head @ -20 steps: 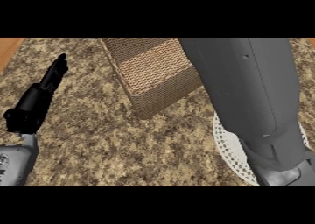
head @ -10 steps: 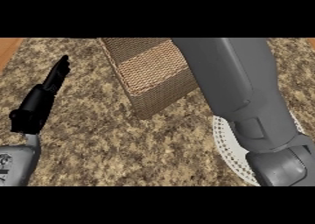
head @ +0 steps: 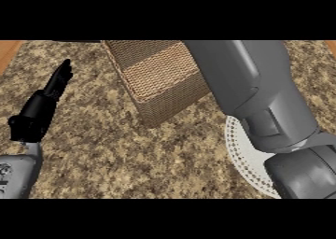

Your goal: Pick the sweet potato from the placemat and place it in the basket

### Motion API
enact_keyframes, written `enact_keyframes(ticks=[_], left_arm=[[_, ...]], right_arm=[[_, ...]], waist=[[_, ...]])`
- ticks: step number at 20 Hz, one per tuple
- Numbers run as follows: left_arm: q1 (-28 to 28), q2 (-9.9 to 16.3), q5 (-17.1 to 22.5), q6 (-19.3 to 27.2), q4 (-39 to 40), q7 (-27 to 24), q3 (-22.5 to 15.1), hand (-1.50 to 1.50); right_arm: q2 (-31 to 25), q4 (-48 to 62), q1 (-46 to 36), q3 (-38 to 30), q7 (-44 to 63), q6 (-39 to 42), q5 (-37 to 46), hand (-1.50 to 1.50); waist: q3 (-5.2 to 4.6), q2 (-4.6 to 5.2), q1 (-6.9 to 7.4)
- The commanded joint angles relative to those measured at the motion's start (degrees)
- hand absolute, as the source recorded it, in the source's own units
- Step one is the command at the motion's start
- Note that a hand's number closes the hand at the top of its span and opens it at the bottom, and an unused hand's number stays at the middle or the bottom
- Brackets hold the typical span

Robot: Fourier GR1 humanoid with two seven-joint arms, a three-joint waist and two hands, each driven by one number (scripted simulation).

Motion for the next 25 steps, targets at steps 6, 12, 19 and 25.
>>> enact_keyframes(ticks=[6, 12, 19, 25], left_arm=[[-0.7, 0.3, -0.9, -0.2, -2.7, 3.2, 0.2, 0.00], [0.8, 0.4, -0.1, -0.5, -3.1, 0.6, 1.0, 0.00], [3.3, -0.7, -1.1, 0.9, -3.6, 1.5, 0.7, 0.00], [6.8, -0.7, -1.6, 1.7, -1.0, -2.3, 2.1, 0.00]], right_arm=[[1.0, 2.9, -1.9, -2.2, 3.8, -6.2, -4.7, -1.50], [0.1, -3.1, -1.1, -4.6, 2.6, -23.3, -1.1, -1.50], [-5.4, -10.5, 2.2, -6.2, 5.8, -33.6, 5.8, -1.50], [-5.4, -23.2, 10.8, -7.6, 7.3, -35.0, 10.2, -1.50]], waist=[[0.07, -0.17, -0.20], [0.06, -0.13, -0.13], [0.13, -0.97, -2.12], [0.15, -1.90, -5.11]])
